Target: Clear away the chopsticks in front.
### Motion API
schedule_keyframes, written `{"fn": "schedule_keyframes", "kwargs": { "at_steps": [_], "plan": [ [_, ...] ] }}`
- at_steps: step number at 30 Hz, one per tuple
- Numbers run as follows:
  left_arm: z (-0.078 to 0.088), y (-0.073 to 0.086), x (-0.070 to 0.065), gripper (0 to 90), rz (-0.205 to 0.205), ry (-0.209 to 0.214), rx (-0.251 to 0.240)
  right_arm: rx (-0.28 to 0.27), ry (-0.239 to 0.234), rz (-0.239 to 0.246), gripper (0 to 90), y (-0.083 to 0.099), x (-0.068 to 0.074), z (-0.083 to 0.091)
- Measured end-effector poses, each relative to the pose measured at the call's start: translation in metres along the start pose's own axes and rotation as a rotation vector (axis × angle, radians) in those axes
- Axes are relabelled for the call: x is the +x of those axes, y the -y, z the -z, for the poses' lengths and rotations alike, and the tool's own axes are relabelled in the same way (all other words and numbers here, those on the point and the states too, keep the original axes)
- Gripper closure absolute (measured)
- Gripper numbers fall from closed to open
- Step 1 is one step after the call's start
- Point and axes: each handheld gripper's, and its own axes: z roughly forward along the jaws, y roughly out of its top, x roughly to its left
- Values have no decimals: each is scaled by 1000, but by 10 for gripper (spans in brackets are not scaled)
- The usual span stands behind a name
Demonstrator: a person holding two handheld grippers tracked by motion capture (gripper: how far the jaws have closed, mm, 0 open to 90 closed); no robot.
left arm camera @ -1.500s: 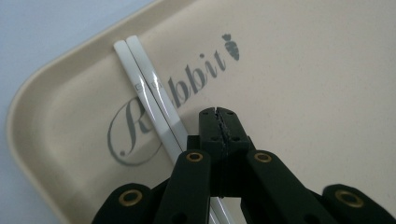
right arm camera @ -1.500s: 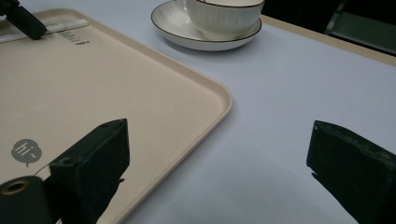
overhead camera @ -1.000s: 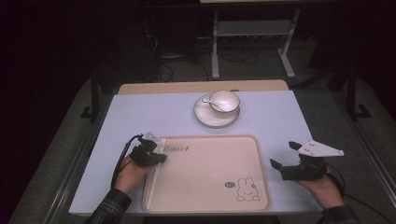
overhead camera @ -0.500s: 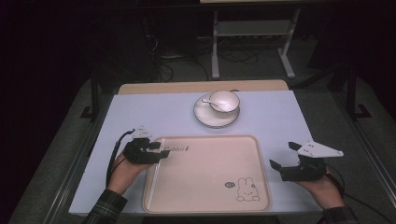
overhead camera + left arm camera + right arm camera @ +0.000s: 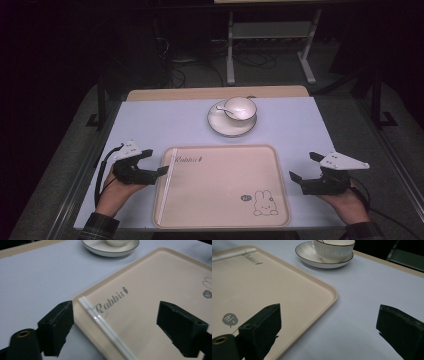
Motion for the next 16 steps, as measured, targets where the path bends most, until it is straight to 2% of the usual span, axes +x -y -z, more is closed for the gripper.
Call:
{"fn": "schedule_keyframes", "kwargs": {
  "at_steps": [4,9,16],
  "plan": [
    [10,10,6,98,17,-33,-11,0,1,3,52,0,1,0],
    [12,14,10,98,33,-32,-10,-1,1,4,52,0,1,0],
    [8,14,9,101,23,-27,2,-4,2,2,52,0,1,1]
  ]
}}
